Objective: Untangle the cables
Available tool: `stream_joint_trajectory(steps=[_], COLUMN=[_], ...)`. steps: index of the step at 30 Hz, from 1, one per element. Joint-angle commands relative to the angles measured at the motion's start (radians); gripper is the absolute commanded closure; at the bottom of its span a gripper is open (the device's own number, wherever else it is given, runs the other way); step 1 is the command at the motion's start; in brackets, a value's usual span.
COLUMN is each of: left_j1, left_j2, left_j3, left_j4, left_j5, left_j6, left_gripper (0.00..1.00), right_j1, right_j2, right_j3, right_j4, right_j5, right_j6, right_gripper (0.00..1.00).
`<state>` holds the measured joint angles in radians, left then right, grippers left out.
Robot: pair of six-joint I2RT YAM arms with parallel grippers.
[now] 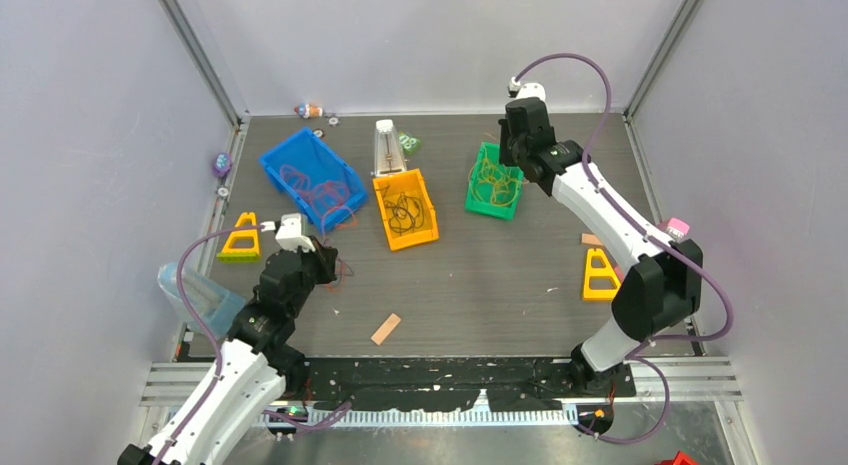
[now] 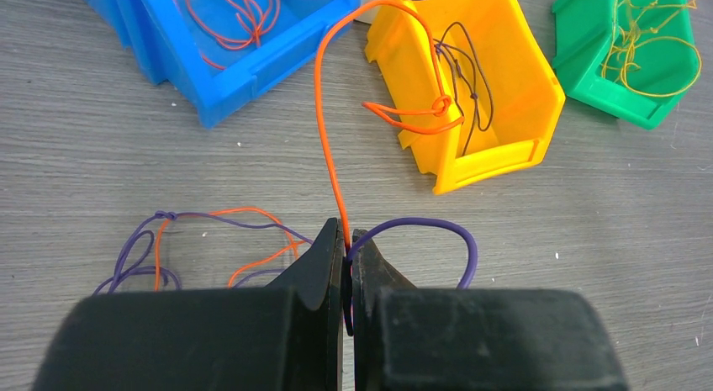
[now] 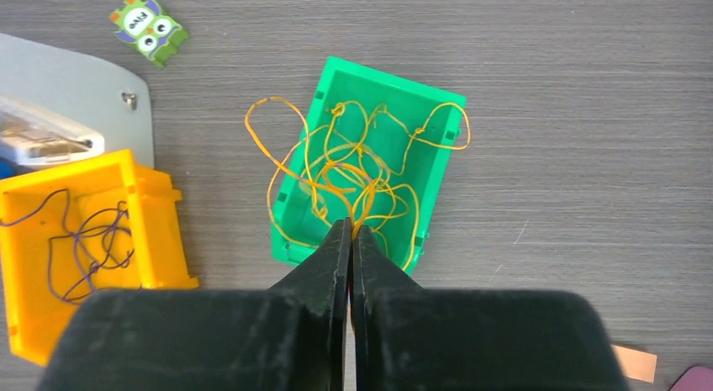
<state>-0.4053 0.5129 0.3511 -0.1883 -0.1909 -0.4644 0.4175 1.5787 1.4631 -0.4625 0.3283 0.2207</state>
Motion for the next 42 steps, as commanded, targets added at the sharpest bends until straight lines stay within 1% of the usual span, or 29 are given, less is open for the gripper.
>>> stream_joint_trajectory(steps=[1, 6, 9, 10, 14, 18, 22, 24, 25, 26, 27, 28, 29, 30, 31, 33, 34, 35, 36, 37, 38, 40, 42], left_j1=[0.003, 0.003, 0.003, 0.003, 0.003, 0.003, 0.003, 0.003, 0.003, 0.003, 0.003, 0.005, 0.005, 0.005, 0.005, 0.005, 0.006, 0.007, 0.007, 0.009, 0.016, 0.042, 0.071], left_j2=[0.011, 0.015, 0.013, 0.013, 0.027, 0.045, 0.049, 0.057, 0.064, 0.072, 0.081, 0.095, 0.112, 0.134, 0.158, 0.21, 0.241, 0.26, 0.276, 0.291, 0.308, 0.345, 0.396], left_j3=[0.047, 0.048, 0.048, 0.047, 0.05, 0.059, 0.061, 0.069, 0.075, 0.082, 0.09, 0.1, 0.116, 0.137, 0.163, 0.214, 0.235, 0.251, 0.263, 0.27, 0.278, 0.304, 0.321], left_j4=[0.011, 0.01, 0.006, 0.004, 0.005, -0.001, -0.002, -0.013, -0.02, -0.029, -0.047, -0.06, -0.085, -0.116, -0.156, -0.226, -0.249, -0.269, -0.283, -0.297, -0.31, -0.341, -0.361], left_j5=[-0.014, -0.013, -0.017, -0.018, -0.014, -0.008, -0.012, -0.024, -0.032, -0.05, -0.077, -0.099, -0.121, -0.146, -0.191, -0.245, -0.258, -0.277, -0.298, -0.311, -0.306, -0.263, -0.196], left_j6=[0.006, 0.006, 0.008, 0.009, 0.011, 0.007, 0.004, 0.001, 0.0, -0.005, -0.014, -0.021, -0.025, -0.032, -0.042, -0.049, -0.037, -0.037, -0.044, -0.057, -0.06, -0.074, -0.092], left_gripper=[1.0, 1.0, 1.0, 1.0, 1.0, 1.0, 1.0, 1.0, 1.0, 1.0, 1.0, 0.97, 0.93, 0.9, 0.87, 0.67, 0.57, 0.42, 0.24, 0.08, 0.01, 0.0, 0.0], right_j1=[-0.021, -0.026, -0.026, -0.026, -0.027, -0.035, -0.05, -0.054, -0.053, -0.054, -0.053, -0.053, -0.053, -0.054, -0.054, -0.054, -0.053, -0.054, -0.054, -0.054, -0.053, -0.051, -0.049], right_j2=[0.061, 0.174, 0.251, 0.269, 0.431, 0.556, 0.63, 0.626, 0.618, 0.592, 0.575, 0.539, 0.522, 0.483, 0.445, 0.387, 0.369, 0.332, 0.315, 0.277, 0.26, 0.203, 0.149], right_j3=[0.06, 0.124, 0.144, 0.15, 0.217, 0.283, 0.324, 0.323, 0.317, 0.303, 0.297, 0.287, 0.279, 0.264, 0.255, 0.226, 0.205, 0.194, 0.169, 0.156, 0.127, 0.082, 0.029], right_j4=[0.061, 0.017, 0.003, -0.01, -0.053, -0.056, -0.062, -0.063, -0.059, -0.055, -0.048, -0.048, -0.047, -0.046, -0.042, -0.038, -0.037, -0.034, -0.032, -0.026, -0.017, -0.003, 0.021], right_j5=[0.038, 0.119, 0.131, 0.123, 0.096, 0.036, -0.032, -0.059, -0.066, -0.068, -0.078, -0.081, -0.084, -0.082, -0.081, -0.085, -0.091, -0.095, -0.104, -0.11, -0.124, -0.146, -0.185], right_j6=[0.016, -0.005, -0.012, -0.012, -0.006, 0.003, 0.027, 0.032, 0.034, 0.035, 0.033, 0.031, 0.028, 0.026, 0.023, 0.019, 0.017, 0.014, 0.013, 0.011, 0.011, 0.013, 0.016], right_gripper=[0.95, 0.95, 0.95, 0.95, 0.95, 0.95, 0.95, 0.88, 0.82, 0.78, 0.65, 0.59, 0.5, 0.47, 0.46, 0.4, 0.35, 0.32, 0.27, 0.25, 0.2, 0.13, 0.09])
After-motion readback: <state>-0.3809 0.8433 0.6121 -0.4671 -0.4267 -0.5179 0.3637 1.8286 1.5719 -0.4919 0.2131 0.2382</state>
